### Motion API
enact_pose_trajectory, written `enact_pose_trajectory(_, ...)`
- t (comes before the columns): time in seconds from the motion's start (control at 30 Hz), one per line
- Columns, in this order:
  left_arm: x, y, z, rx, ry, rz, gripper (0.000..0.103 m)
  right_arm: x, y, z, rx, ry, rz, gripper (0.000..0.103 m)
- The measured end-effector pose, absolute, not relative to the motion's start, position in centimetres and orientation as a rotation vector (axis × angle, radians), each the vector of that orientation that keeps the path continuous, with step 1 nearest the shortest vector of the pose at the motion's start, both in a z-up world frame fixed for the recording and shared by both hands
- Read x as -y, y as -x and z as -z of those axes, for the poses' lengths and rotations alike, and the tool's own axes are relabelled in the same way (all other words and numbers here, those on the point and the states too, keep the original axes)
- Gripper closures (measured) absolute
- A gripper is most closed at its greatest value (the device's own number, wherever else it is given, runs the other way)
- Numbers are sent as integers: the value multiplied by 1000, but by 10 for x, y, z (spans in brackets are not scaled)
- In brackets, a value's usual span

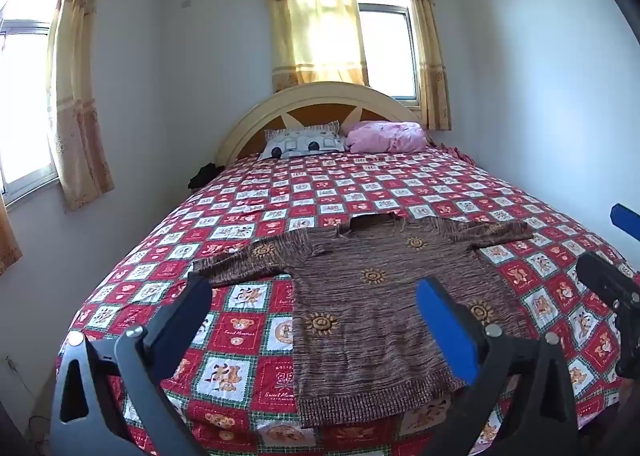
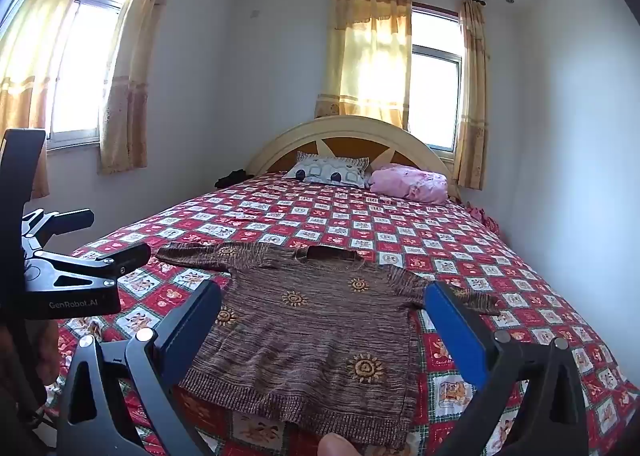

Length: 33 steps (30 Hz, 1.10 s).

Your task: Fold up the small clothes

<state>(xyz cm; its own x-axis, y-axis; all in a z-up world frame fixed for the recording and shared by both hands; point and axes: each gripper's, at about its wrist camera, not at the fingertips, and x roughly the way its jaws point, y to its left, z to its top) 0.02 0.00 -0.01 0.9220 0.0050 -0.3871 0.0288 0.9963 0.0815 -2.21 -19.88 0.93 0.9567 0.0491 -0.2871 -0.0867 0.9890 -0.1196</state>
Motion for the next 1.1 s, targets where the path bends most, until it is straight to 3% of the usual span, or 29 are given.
enact_pose_trajectory(1.1, -9, -3, 0, -400, -33, -14, 0, 193, 22, -1, -324, 123, -59, 1)
